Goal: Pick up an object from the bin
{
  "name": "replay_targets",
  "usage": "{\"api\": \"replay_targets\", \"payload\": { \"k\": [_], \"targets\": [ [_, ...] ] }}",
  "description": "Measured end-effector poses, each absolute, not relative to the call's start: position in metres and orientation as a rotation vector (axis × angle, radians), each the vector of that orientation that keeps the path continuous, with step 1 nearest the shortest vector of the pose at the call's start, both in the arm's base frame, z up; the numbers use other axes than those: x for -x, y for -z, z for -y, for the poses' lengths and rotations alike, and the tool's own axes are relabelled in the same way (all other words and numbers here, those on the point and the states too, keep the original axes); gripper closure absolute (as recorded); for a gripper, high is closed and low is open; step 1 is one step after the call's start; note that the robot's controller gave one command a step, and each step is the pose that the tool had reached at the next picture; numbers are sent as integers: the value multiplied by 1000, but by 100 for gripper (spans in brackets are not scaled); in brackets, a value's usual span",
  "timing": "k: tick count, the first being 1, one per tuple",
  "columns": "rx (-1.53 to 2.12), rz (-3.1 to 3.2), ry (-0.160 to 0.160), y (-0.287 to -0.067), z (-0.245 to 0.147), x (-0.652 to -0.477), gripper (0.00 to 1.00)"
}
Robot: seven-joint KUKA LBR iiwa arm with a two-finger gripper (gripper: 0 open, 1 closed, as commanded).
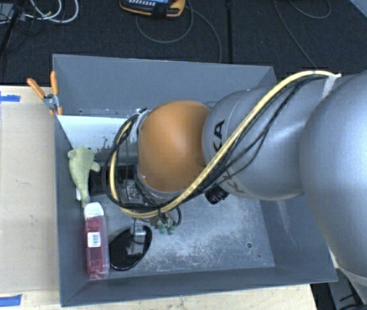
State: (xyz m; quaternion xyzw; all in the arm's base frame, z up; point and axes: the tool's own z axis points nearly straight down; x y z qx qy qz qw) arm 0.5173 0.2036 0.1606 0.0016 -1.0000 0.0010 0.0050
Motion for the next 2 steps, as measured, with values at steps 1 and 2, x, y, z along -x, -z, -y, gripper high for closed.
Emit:
{"api": "replay_targets", "payload": {
  "k": [1,2],
  "targets": [
    [2,3139,-1,-165,-203,-519,0],
    [-308,3128,3,-128,-198,-513,0]
  ]
}}
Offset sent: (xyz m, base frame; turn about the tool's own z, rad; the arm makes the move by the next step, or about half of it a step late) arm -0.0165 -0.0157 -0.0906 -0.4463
